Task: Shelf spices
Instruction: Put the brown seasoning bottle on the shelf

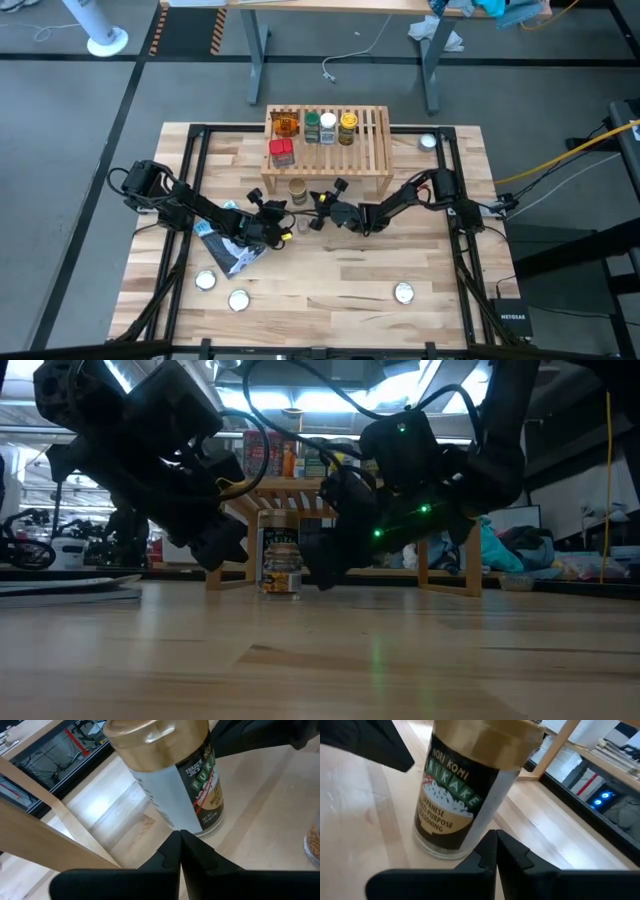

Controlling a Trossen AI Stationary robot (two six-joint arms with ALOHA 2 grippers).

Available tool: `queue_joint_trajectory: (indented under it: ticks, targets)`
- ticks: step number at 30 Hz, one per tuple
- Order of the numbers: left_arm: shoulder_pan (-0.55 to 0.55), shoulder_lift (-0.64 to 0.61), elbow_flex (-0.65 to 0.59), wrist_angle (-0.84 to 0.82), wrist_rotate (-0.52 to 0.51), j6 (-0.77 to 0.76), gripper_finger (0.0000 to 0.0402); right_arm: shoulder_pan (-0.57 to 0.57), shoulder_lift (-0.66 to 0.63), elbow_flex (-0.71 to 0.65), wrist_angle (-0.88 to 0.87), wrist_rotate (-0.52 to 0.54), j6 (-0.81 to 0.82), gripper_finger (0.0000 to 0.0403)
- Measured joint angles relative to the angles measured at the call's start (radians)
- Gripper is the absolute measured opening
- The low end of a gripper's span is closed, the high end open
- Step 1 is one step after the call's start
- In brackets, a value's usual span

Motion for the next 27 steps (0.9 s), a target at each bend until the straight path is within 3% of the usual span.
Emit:
queue_joint_trajectory:
  ticks: [20,23,27]
  targets:
    - [-0.03,0.0,0.0,-0.007,0.002,-0.023,0.0,0.022,0.0,0.043,0.009,-0.16,0.036,0.0012]
    - [-0.043,0.0,0.0,-0.033,-0.01,-0.041,0.0,0.053,0.0,0.043,-0.004,-0.135,0.026,0.0012]
    - [-0.058,0.0,0.0,-0.12,-0.056,-0.127,0.0,0.08,0.0,0.043,-0.025,0.01,-0.041,0.0012]
